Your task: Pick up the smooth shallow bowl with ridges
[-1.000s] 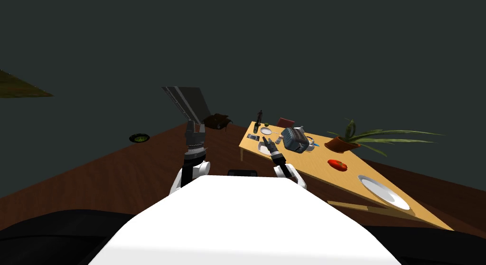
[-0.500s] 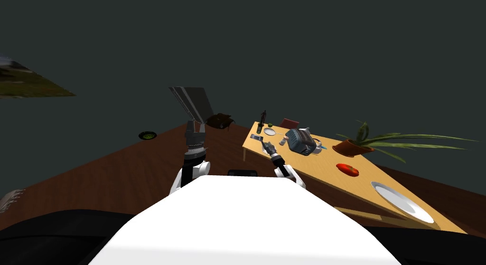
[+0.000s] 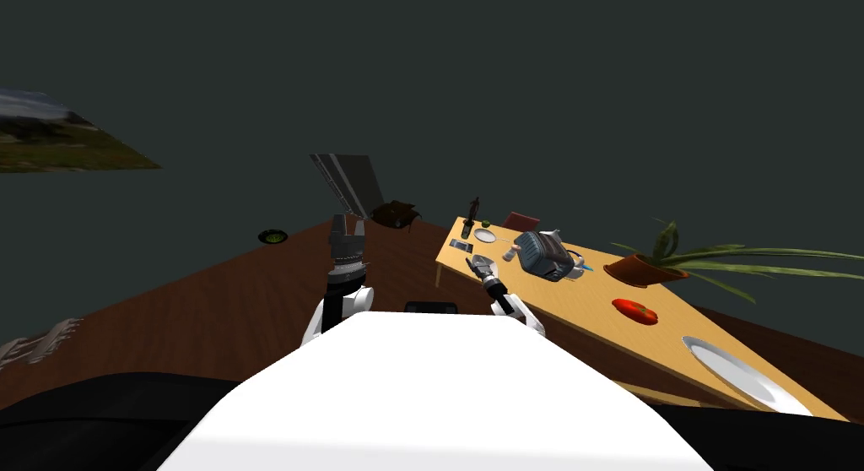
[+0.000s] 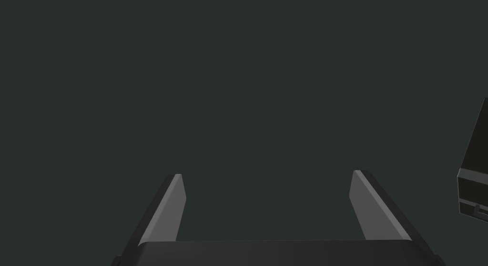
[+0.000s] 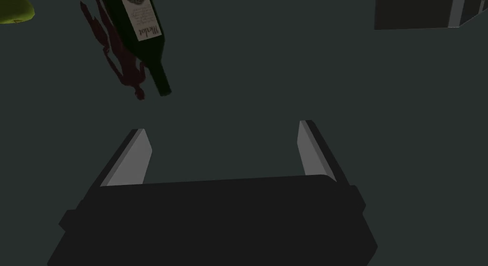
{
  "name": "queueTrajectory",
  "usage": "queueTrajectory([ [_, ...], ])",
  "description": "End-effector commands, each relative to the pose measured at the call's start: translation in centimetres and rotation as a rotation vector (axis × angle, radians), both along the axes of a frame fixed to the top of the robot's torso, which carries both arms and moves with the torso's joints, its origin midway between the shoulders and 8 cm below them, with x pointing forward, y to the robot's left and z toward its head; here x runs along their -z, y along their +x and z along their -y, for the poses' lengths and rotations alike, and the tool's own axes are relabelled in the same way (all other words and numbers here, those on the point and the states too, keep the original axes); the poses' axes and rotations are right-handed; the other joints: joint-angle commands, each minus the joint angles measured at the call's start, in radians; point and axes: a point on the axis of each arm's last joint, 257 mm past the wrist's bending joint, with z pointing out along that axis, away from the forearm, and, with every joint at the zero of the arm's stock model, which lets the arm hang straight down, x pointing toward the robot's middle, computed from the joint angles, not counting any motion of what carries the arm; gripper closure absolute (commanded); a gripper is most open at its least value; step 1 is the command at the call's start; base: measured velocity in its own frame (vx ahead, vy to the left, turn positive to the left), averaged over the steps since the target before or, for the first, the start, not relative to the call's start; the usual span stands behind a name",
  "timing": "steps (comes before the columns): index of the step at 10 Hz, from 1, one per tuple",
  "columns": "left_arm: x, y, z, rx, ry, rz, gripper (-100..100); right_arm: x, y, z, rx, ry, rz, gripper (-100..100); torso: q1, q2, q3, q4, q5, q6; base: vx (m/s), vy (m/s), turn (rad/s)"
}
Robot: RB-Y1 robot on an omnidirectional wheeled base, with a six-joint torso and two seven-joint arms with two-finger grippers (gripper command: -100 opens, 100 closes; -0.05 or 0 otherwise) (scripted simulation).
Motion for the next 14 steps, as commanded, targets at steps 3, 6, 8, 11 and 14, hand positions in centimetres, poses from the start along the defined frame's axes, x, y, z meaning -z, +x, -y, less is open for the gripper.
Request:
queueTrajectory([
  [3, 0.0, 0.0, 0.0, 0.000, 0.000, 0.000, 0, 5.0, -1.0, 2.7, -0.005, -0.208, -0.101, -100, 0.002, 0.000, 0.000, 0.000, 0.000, 0.000, 0.006, 0.086, 0.092],
  [6, 0.0, 0.0, 0.0, 0.000, 0.000, 0.000, 0, 7.3, -1.7, 4.6, -0.010, -0.311, -0.150, -100, -0.001, 0.000, 0.000, 0.000, 0.000, 0.000, 0.010, 0.050, 0.030],
  [8, 0.0, 0.0, 0.0, 0.000, 0.000, 0.000, 0, 9.1, -2.4, 6.3, -0.016, -0.401, -0.193, -100, -0.001, 0.000, 0.000, 0.000, 0.000, 0.000, 0.009, 0.053, 0.073],
  [11, 0.0, 0.0, 0.0, 0.000, 0.000, 0.000, 0, 11.6, -3.6, 8.8, -0.018, -0.493, -0.259, -100, -0.001, 0.001, 0.000, 0.000, 0.000, 0.000, 0.002, 0.047, 0.034],
  [14, 0.0, 0.0, 0.0, 0.000, 0.000, 0.000, 0, 13.6, -4.9, 11.3, -0.022, -0.583, -0.319, -100, 0.000, 0.000, 0.000, 0.000, 0.000, 0.000, 0.014, 0.055, 0.060],
])
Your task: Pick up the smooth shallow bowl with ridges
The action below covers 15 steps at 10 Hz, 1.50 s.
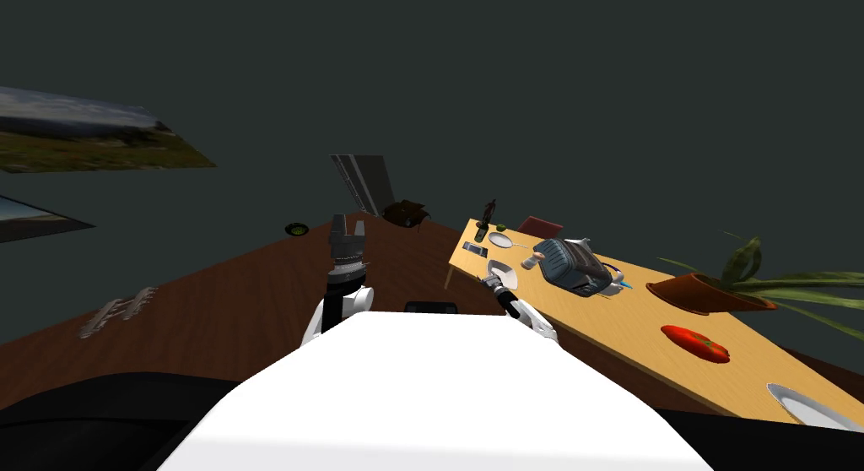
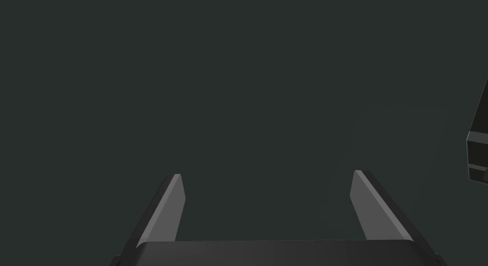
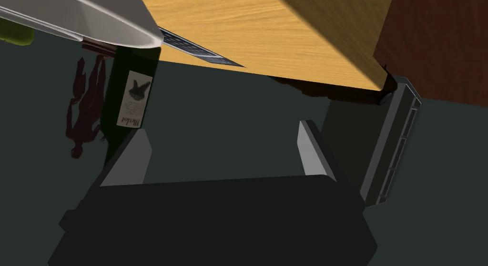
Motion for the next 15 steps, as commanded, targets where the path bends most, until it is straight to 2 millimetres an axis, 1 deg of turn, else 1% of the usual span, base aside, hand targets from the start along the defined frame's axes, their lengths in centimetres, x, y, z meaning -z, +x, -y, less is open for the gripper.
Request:
queueTrajectory([
  [1, 0.0, 0.0, 0.0, 0.000, 0.000, 0.000, 0, 1.5, -1.3, 2.4, -0.010, -0.100, -0.055, -100, 0.000, 0.000, 0.000, 0.000, 0.000, 0.000, 0.002, 0.068, 0.060],
  [2, 0.0, 0.0, 0.0, 0.000, 0.000, 0.000, 0, 1.8, -1.5, 2.6, -0.007, -0.102, -0.063, -100, 0.001, 0.001, 0.000, 0.000, 0.000, 0.000, 0.006, 0.052, 0.037],
  [3, 0.0, 0.0, 0.0, 0.000, 0.000, 0.000, 0, 2.4, -2.1, 4.5, -0.022, -0.182, -0.095, -100, 0.000, 0.001, 0.000, 0.000, 0.000, 0.000, 0.022, 0.059, 0.078],
  [4, 0.0, 0.0, 0.0, 0.000, 0.000, 0.000, 0, 3.3, -3.1, 6.8, -0.030, -0.262, -0.143, -100, 0.000, 0.000, 0.000, 0.000, 0.000, 0.000, 0.011, 0.086, 0.114],
  [5, 0.0, 0.0, 0.0, 0.000, 0.000, 0.000, 0, 3.8, -3.7, 7.2, -0.024, -0.265, -0.157, -100, 0.002, 0.000, 0.000, 0.000, 0.000, 0.000, 0.008, 0.068, 0.041],
  [7, 0.0, 0.0, 0.0, 0.000, 0.000, 0.000, 0, 4.8, -5.6, 11.5, -0.044, -0.410, -0.239, -100, 0.001, 0.000, 0.000, 0.000, 0.000, 0.000, 0.022, 0.076, 0.083],
  [8, 0.0, 0.0, 0.0, 0.000, 0.000, 0.000, 0, 5.4, -7.1, 13.9, -0.047, -0.476, -0.292, -100, 0.001, -0.001, 0.000, 0.000, 0.000, 0.000, 0.023, 0.094, 0.093],
  [9, 0.0, 0.0, 0.0, 0.000, 0.000, 0.000, 0, 5.4, -7.1, 13.9, -0.048, -0.478, -0.293, -100, 0.002, 0.000, 0.000, 0.000, 0.001, 0.000, 0.014, 0.060, 0.020],
  [11, 0.0, 0.0, 0.0, 0.000, 0.000, 0.000, 0, 5.4, -8.6, 17.4, -0.068, -0.592, -0.357, -100, 0.000, 0.001, 0.000, 0.000, 0.000, 0.000, 0.013, 0.051, 0.079],
  [12, 0.0, 0.0, 0.0, 0.000, 0.000, 0.000, 0, 5.6, -9.0, 17.7, -0.064, -0.593, -0.367, -100, 0.000, 0.001, 0.000, 0.000, 0.000, 0.000, 0.012, 0.039, 0.011],
  [14, 0.0, 0.0, 0.0, 0.000, 0.000, 0.000, 0, 5.3, -10.5, 20.9, -0.078, -0.686, -0.427, -100, -0.001, 0.001, 0.000, 0.000, 0.000, 0.000, 0.010, 0.050, 0.050],
  [15, 0.0, 0.0, 0.0, 0.000, 0.000, 0.000, 0, 5.3, -10.5, 20.9, -0.078, -0.686, -0.427, -100, 0.000, 0.001, 0.000, 0.000, 0.000, 0.000, 0.011, 0.039, 0.021],
])
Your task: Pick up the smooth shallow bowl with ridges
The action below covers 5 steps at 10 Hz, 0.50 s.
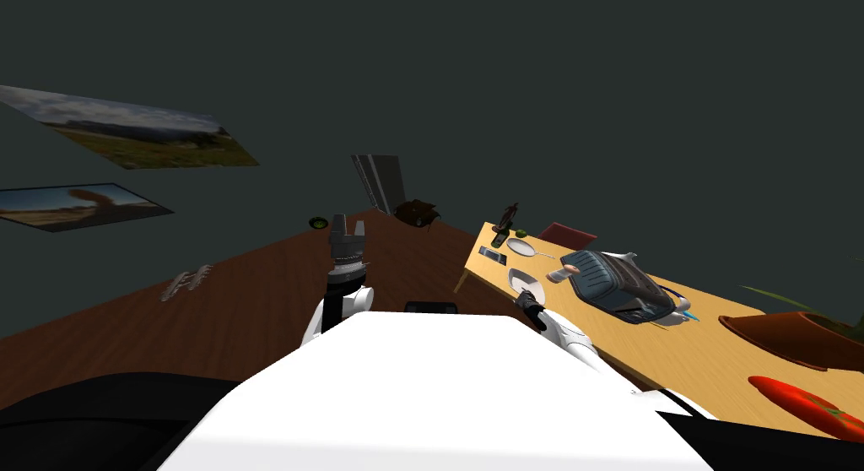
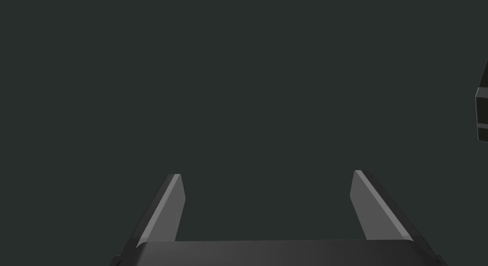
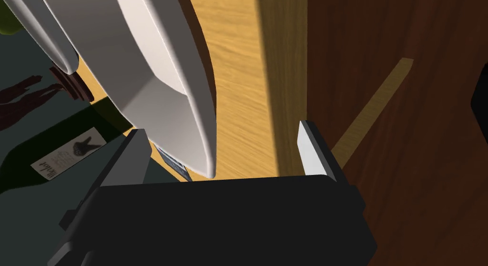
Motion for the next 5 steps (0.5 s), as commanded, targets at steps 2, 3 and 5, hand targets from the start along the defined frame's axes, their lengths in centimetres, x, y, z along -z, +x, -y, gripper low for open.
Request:
queueTrajectory([
  [2, 0.0, 0.0, 0.0, 0.000, 0.000, 0.000, 0, -0.8, -1.6, 3.5, -0.007, -0.100, -0.063, -100, 0.000, 0.000, 0.000, 0.000, 0.000, 0.000, 0.010, 0.045, 0.056],
  [3, 0.0, 0.0, 0.0, 0.000, 0.000, 0.000, 0, -0.6, -1.4, 3.0, 0.001, -0.078, -0.049, -100, 0.000, 0.000, 0.000, 0.000, 0.000, 0.000, 0.005, 0.020, 0.003],
  [5, 0.0, 0.0, 0.0, 0.000, 0.000, 0.000, 0, 0.1, -1.1, 2.0, 0.000, -0.082, -0.053, -100, -0.002, 0.001, 0.000, 0.000, -0.001, 0.000, 0.002, -0.027, 0.005],
])
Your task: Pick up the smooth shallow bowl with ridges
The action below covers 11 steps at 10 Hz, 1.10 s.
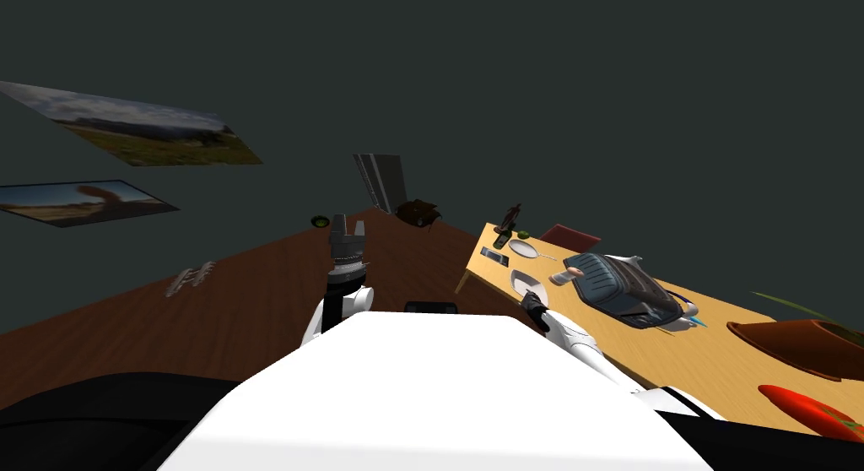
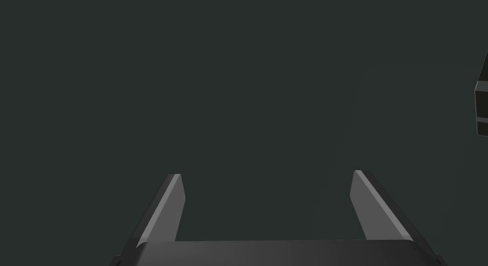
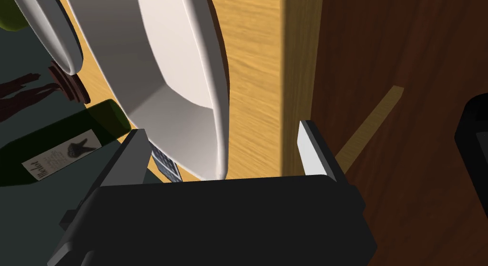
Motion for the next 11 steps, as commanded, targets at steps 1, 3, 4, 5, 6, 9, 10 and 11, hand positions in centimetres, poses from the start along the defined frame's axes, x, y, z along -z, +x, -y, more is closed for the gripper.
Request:
queueTrajectory([
  [1, 0.0, 0.0, 0.0, 0.000, 0.000, 0.000, 0, 0.5, 0.1, -0.3, 0.007, -0.003, 0.000, -100, 0.000, 0.000, 0.000, 0.000, 0.000, 0.000, 0.010, -0.072, 0.018],
  [3, 0.0, 0.0, 0.0, 0.000, 0.000, 0.000, 0, 1.2, 0.5, -1.5, 0.009, -0.003, -0.001, -100, -0.002, 0.000, 0.000, 0.000, -0.001, 0.000, 0.009, -0.078, 0.011],
  [4, 0.0, 0.0, 0.0, 0.000, 0.000, 0.000, 0, 1.0, 0.5, -1.1, 0.011, -0.002, 0.001, -100, -0.003, -0.001, 0.000, 0.000, -0.001, 0.000, 0.006, -0.039, 0.011],
  [5, 0.0, 0.0, 0.0, 0.000, 0.000, 0.000, 0, 1.0, 0.5, -1.2, 0.009, -0.003, 0.000, 100, 0.000, 0.000, 0.000, 0.000, 0.000, 0.000, 0.001, -0.007, 0.000],
  [6, 0.0, 0.0, 0.0, 0.000, 0.000, 0.000, 0, 1.0, 0.5, -1.2, 0.009, -0.003, 0.000, 100, 0.002, 0.000, 0.000, 0.000, 0.000, 0.000, 0.000, 0.000, 0.000],
  [9, 0.0, 0.0, 0.0, 0.000, 0.000, 0.000, 0, 1.1, 0.2, -1.1, 0.012, -0.005, -0.006, 100, 0.001, 0.002, 0.002, 0.002, 0.000, -0.001, 0.000, 0.000, 0.000],
  [10, 0.0, 0.0, 0.0, 0.000, 0.000, 0.000, 0, 1.1, 0.2, -1.0, 0.012, -0.005, -0.006, 0, 0.001, 0.001, 0.002, 0.002, 0.000, -0.001, 0.000, 0.000, 0.000],
  [11, 0.0, 0.0, 0.0, 0.000, 0.000, 0.000, 0, 0.3, 0.0, -0.1, 0.006, -0.003, 0.000, 100, 0.001, 0.001, 0.002, 0.002, 0.000, -0.001, -0.015, 0.082, -0.004],
])
